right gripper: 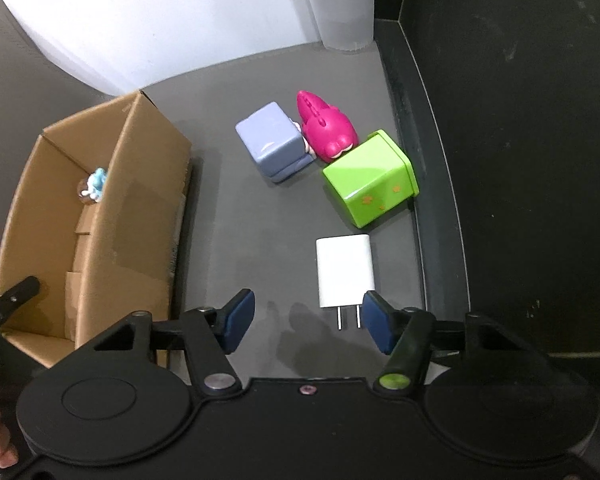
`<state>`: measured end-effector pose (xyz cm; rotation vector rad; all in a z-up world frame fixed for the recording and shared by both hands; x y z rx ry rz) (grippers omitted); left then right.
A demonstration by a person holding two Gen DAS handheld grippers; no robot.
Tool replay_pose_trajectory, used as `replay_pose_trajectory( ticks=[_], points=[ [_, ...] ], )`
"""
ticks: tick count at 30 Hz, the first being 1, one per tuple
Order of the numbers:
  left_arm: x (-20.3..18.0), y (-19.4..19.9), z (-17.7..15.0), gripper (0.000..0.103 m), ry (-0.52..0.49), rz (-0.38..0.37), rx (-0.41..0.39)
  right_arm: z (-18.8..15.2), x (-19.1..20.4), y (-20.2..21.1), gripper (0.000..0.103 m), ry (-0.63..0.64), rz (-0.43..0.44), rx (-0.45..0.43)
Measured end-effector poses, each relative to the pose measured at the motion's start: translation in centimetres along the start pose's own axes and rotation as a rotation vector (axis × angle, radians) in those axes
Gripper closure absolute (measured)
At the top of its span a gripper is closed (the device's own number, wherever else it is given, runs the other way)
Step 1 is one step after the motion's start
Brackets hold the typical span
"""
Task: Organize rigid objects
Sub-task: 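Move the right tool over to the white charger plug, then close the right gripper on the white charger plug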
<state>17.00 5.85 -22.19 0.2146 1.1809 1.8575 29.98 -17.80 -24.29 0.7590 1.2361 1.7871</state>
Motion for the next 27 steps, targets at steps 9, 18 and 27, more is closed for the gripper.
replay_pose_trajectory(
  ticks=[9, 18, 27],
  points=[
    [0.0, 0.0, 0.0, 0.091, 0.001, 0.000, -0.001, 1.1, -0.2, -2.0, 0.057, 0.000, -0.038, 0.034],
    [0.0, 0.0, 0.0, 0.091, 0.002, 0.000, 0.000, 2.5, -0.1, -2.6, 0.100, 0.025, -0.061, 0.076],
    [0.0, 0.0, -0.1, 0.091, 0.002, 0.000, 0.000, 2.4, -0.5, -2.2, 0.087, 0.008, -0.067, 0.076]
  ],
)
Point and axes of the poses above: each gripper's, at about its wrist camera, not at the fingertips, and y roughly against the way its jaws point, x to its left, z to its top, the point moved 5 cm from there along -y, roughly the way its jaws point, and after that the axes turned 10 degrees about y, right-handed, at the moved point
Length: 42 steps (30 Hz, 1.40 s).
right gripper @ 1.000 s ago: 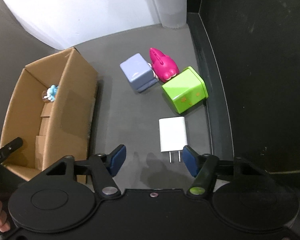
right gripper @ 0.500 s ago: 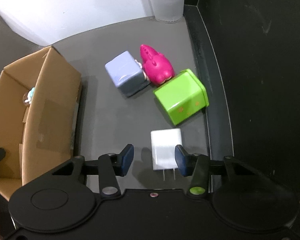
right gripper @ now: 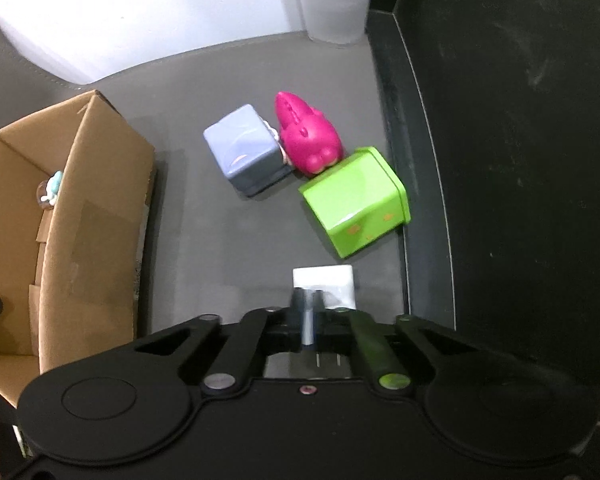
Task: Organize rigid objects
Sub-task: 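Close the right gripper on the white charger plug, then lift the charger plug with the right gripper and carry it over the box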
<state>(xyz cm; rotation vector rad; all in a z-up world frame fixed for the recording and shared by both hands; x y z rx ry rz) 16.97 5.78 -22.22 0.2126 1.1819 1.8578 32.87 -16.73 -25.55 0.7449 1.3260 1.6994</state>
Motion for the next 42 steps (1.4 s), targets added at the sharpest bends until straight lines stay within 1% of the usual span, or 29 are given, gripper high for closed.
replay_pose_trajectory(
  ticks=[1, 3, 4, 7, 9, 11, 14, 15, 25, 28, 33, 37, 42],
  points=[
    [0.0, 0.0, 0.0, 0.091, 0.000, 0.000, 0.000, 0.1, 0.0, 0.0, 0.065, 0.001, -0.003, 0.001],
    [0.0, 0.0, 0.0, 0.090, 0.000, 0.001, 0.000, 0.4, 0.1, 0.0, 0.044, 0.022, -0.044, -0.014],
    [0.0, 0.0, 0.0, 0.090, 0.000, 0.000, 0.000, 0.5, 0.0, -0.1, 0.044, 0.026, -0.053, -0.012],
    [0.0, 0.0, 0.0, 0.090, 0.001, 0.000, 0.000, 0.7, -0.1, -0.7, 0.044, 0.010, -0.032, 0.005],
    [0.0, 0.0, 0.0, 0.090, 0.000, 0.001, 0.000, 0.7, -0.3, -1.4, 0.045, 0.024, -0.064, 0.020],
    [0.0, 0.0, 0.0, 0.090, 0.001, 0.000, 0.000, 0.6, -0.4, -2.1, 0.046, 0.021, -0.066, 0.039],
    [0.0, 0.0, 0.0, 0.090, -0.001, 0.000, 0.000, 0.3, -0.4, -3.0, 0.055, 0.033, -0.071, 0.067],
    [0.0, 0.0, 0.0, 0.090, -0.001, 0.000, 0.000, 0.2, -0.3, -3.3, 0.066, 0.043, -0.071, 0.073],
    [0.0, 0.0, 0.0, 0.090, 0.001, 0.001, 0.000, -0.2, 0.0, -3.2, 0.067, 0.061, -0.070, 0.061],
    [0.0, 0.0, 0.0, 0.090, -0.001, 0.001, -0.001, -0.6, -0.2, -2.7, 0.067, 0.045, -0.079, 0.046],
    [0.0, 0.0, 0.0, 0.090, 0.000, 0.001, 0.000, -1.0, -0.1, -1.3, 0.067, 0.030, -0.052, 0.001],
    [0.0, 0.0, 0.0, 0.090, 0.000, 0.001, -0.001, -1.4, -0.6, 0.2, 0.067, 0.006, -0.029, -0.052],
    [0.0, 0.0, 0.0, 0.090, 0.001, 0.000, 0.000, -1.9, -0.6, 3.0, 0.067, -0.008, -0.008, -0.118]
  ],
)
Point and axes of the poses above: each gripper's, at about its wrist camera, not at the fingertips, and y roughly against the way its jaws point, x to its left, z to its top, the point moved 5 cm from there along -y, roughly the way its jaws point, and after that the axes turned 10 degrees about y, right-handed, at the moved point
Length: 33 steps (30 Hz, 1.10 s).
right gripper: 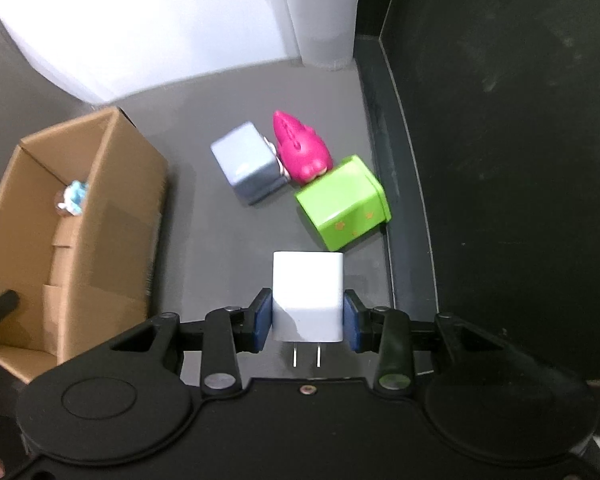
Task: Organize rigid objects
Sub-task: 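Lift the charger plug with the right gripper and carry it over the box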
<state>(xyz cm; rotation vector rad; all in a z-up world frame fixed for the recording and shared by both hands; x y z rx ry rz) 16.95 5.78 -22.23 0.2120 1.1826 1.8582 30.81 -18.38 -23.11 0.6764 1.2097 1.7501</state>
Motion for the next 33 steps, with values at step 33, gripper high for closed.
replay_pose_trajectory(
  ticks=[33],
  points=[
    [0.0, 0.1, 0.0, 0.090, -0.003, -0.002, -0.001, 1.8, 3.2, 12.7, 0.067, 0.021, 0.088, -0.246]
  ],
)
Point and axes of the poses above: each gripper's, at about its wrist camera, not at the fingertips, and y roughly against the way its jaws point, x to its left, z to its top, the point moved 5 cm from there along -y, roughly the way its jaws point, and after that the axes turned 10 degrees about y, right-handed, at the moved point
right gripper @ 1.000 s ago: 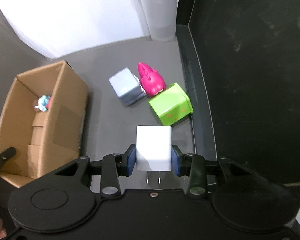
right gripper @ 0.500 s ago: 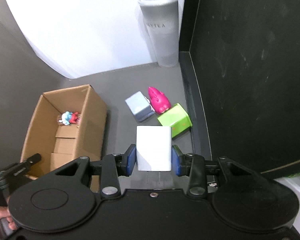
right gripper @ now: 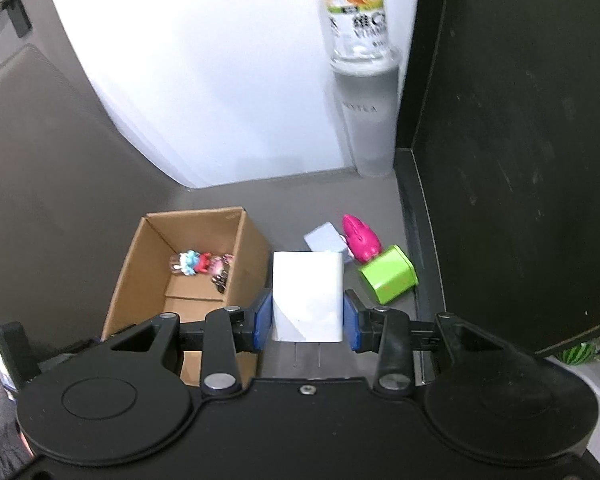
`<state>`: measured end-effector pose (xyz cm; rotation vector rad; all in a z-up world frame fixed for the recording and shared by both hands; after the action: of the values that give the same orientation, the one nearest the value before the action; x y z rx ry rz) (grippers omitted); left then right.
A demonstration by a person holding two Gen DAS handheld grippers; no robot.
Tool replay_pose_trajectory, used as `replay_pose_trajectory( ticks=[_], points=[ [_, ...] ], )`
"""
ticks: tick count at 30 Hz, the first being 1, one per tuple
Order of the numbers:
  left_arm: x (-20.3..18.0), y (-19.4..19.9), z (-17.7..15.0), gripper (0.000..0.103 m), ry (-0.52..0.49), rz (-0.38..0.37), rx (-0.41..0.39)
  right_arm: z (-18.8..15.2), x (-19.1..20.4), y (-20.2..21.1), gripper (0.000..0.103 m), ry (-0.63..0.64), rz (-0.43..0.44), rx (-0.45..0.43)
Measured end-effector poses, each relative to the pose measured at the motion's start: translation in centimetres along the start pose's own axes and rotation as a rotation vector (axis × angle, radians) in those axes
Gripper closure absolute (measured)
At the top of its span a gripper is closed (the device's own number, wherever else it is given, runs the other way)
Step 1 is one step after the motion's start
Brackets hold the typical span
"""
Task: Organize rigid objects
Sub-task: 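Lift the charger plug with the right gripper and carry it over the box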
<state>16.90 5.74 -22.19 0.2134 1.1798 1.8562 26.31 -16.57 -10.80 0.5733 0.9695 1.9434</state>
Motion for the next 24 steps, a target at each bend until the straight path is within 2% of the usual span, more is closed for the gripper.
replay_pose_trajectory(
  ticks=[10, 19, 24],
  points=[
    [-0.1, 0.1, 0.1, 0.090, 0.001, -0.003, 0.001, 1.8, 2.7, 0.3, 0.066, 0.023, 0.043, -0.034],
    [-0.2, 0.2, 0.1, 0.090, -0.007, -0.006, 0.002, 3.1, 6.2, -0.7, 0.067, 0.064, 0.090, -0.027],
    [-0.1, 0.1, 0.2, 0.090, -0.008, -0.013, 0.009, 3.7, 8.1, -2.3, 0.066, 0.106, 0.112, 0.004]
  ],
)
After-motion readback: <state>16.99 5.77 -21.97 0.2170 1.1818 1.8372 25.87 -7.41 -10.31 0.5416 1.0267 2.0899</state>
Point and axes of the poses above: each gripper's, at about its wrist camera, not at the fingertips, and y roughly against the way its jaws point, x to its left, z to its top, the point moved 5 cm from there along -y, roughly the way its jaws point, and after that the axes turned 10 degrees about y, right-handed, at the moved point
